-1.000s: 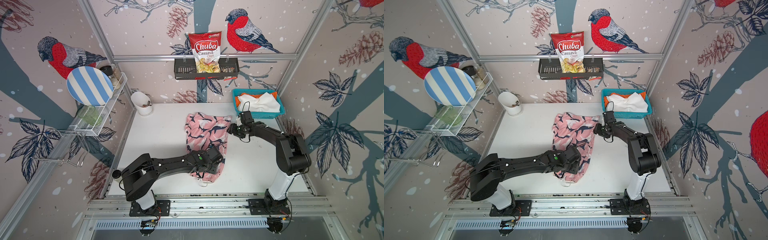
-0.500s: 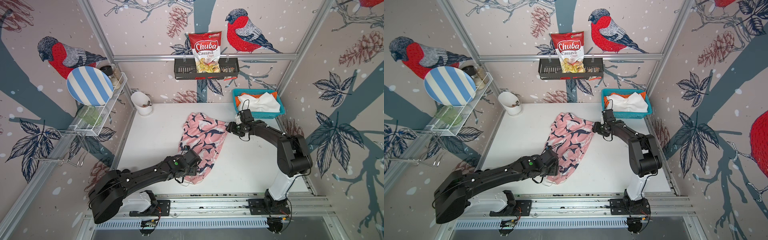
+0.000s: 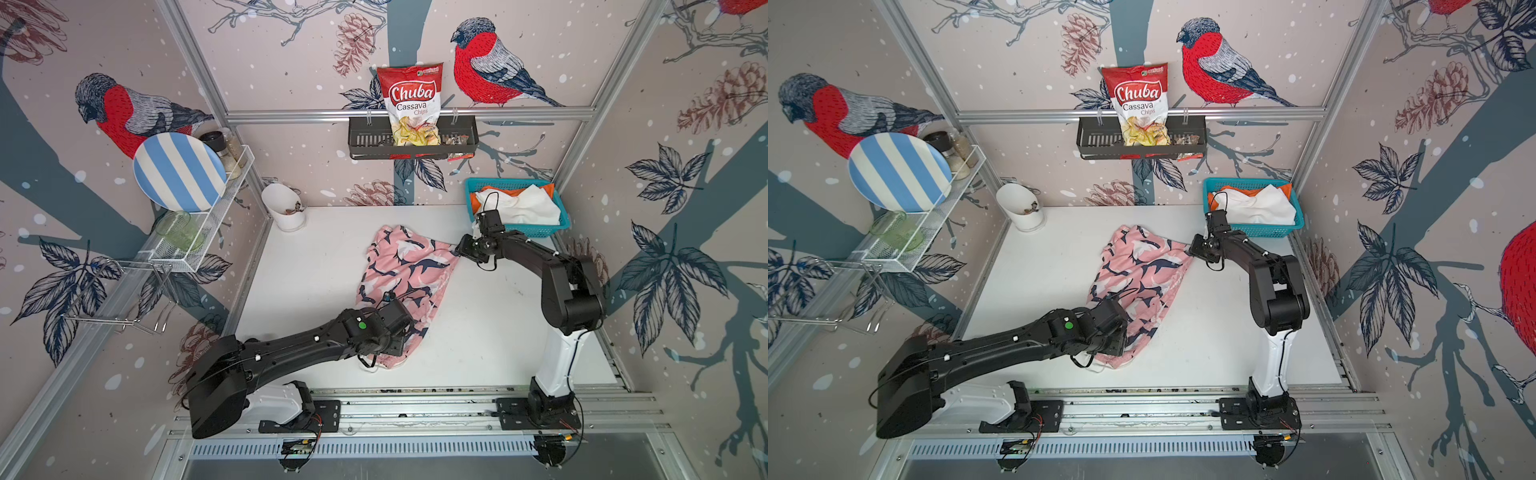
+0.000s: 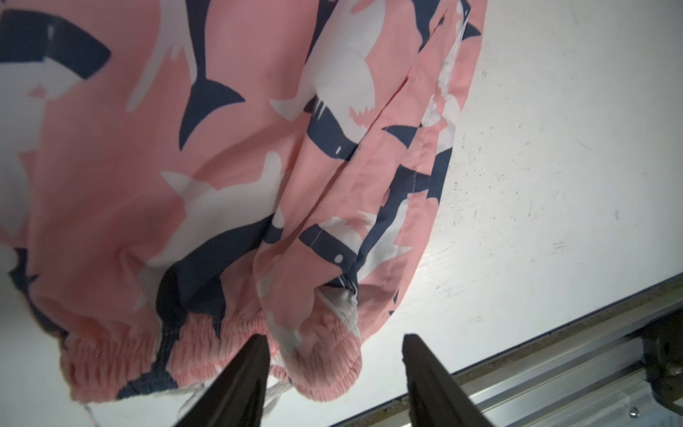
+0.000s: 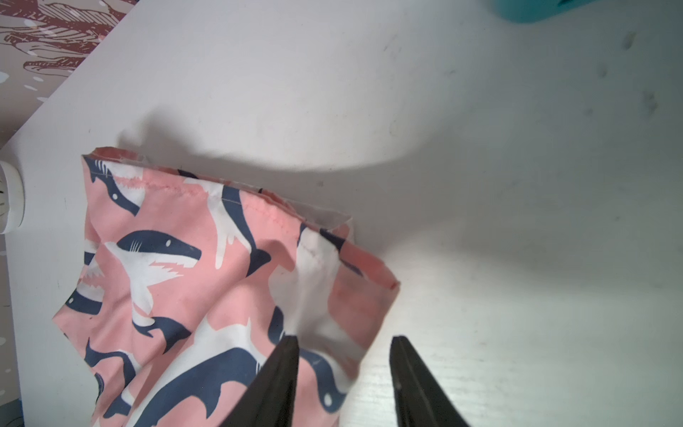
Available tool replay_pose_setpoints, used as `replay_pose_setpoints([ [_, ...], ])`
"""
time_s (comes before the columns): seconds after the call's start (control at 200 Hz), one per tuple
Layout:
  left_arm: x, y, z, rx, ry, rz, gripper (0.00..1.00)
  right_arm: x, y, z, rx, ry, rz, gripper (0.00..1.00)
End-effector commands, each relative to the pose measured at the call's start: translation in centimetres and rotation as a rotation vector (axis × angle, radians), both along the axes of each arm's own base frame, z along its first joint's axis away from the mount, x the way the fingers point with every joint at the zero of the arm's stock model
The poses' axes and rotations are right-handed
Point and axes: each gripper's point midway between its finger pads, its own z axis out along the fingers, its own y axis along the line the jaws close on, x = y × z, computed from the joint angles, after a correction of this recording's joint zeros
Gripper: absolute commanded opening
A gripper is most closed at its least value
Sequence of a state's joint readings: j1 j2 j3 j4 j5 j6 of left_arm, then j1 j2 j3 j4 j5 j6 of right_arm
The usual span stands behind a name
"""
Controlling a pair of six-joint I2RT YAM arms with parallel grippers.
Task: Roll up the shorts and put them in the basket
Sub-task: Fold the shorts at the center of the board.
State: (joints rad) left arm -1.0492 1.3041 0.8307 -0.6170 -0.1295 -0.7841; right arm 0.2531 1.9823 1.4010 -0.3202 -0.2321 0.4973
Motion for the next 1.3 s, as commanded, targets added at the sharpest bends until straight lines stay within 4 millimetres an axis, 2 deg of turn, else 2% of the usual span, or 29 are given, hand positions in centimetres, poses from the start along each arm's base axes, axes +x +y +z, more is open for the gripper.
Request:
replay_pose_setpoints([
  [0.0, -0.9, 0.5, -0.8, 0.039, 0.031, -0.025, 0.56, 0.8, 0.0, 0.0, 0.004, -0.007, -0.005, 0.37],
  [0.14, -0.8, 0.3, -1.7, 0.046, 0.034, -0.025, 0.51, 1.2, 0.1, -0.3, 0.0, 0.0, 0.002, 0.33],
  [0.255, -1.0, -0.2, -2.5, 0.039, 0.051, -0.037, 0.43, 1.3, -0.1, -0.5, -0.004, 0.001, 0.0, 0.26],
  [0.345, -1.4, -0.2, -3.4, 0.054, 0.069, -0.047, 0.37, 1.3, -0.2, -0.5, -0.002, 0.002, 0.0, 0.16],
  [0.43, -1.5, -0.1, -3.7, 0.068, 0.071, -0.05, 0.18, 1.6, -0.1, -0.1, -0.001, -0.006, 0.004, 0.04],
  [0.48, -1.3, 0.1, -3.5, 0.073, 0.057, -0.04, 0.0, 2.0, 0.0, 0.3, 0.003, -0.016, 0.006, 0.0],
  [0.52, -1.1, 0.5, -3.1, 0.082, 0.039, -0.029, 0.0, 2.4, 0.2, 0.7, 0.008, -0.022, 0.008, 0.0],
  [0.635, -0.4, 1.6, -0.7, 0.092, -0.025, -0.003, 0.0, 4.0, 1.7, 3.1, 0.065, -0.078, 0.035, 0.0],
  [0.765, -0.4, 1.9, 2.5, 0.028, -0.08, -0.023, 0.0, 6.6, 4.6, 7.2, 0.183, -0.17, 0.088, 0.0],
  [0.825, -0.7, 1.9, 3.4, 0.0, -0.088, -0.045, 0.0, 8.0, 5.9, 9.5, 0.239, -0.219, 0.116, 0.0],
  [0.88, -1.2, 1.8, 3.7, -0.025, -0.083, -0.072, 0.0, 9.0, 6.4, 10.4, 0.271, -0.249, 0.127, 0.0],
  [0.925, -1.6, 1.7, 3.7, -0.04, -0.072, -0.089, 0.0, 9.7, 6.0, 9.7, 0.262, -0.246, 0.103, 0.0],
  [1.035, -2.9, 1.6, 2.7, -0.038, -0.037, -0.142, 0.0, 9.9, 3.8, 4.6, 0.22, -0.12, 0.027, 0.0],
  [1.161, -3.5, 1.8, 1.6, -0.012, -0.019, -0.165, 0.0, 7.9, 3.1, 0.4, 0.195, -0.028, 0.015, 0.0],
  [1.296, -3.4, 1.8, 0.7, 0.029, -0.004, -0.162, 0.0, 5.6, 2.7, -1.8, 0.155, 0.024, 0.015, 0.0],
])
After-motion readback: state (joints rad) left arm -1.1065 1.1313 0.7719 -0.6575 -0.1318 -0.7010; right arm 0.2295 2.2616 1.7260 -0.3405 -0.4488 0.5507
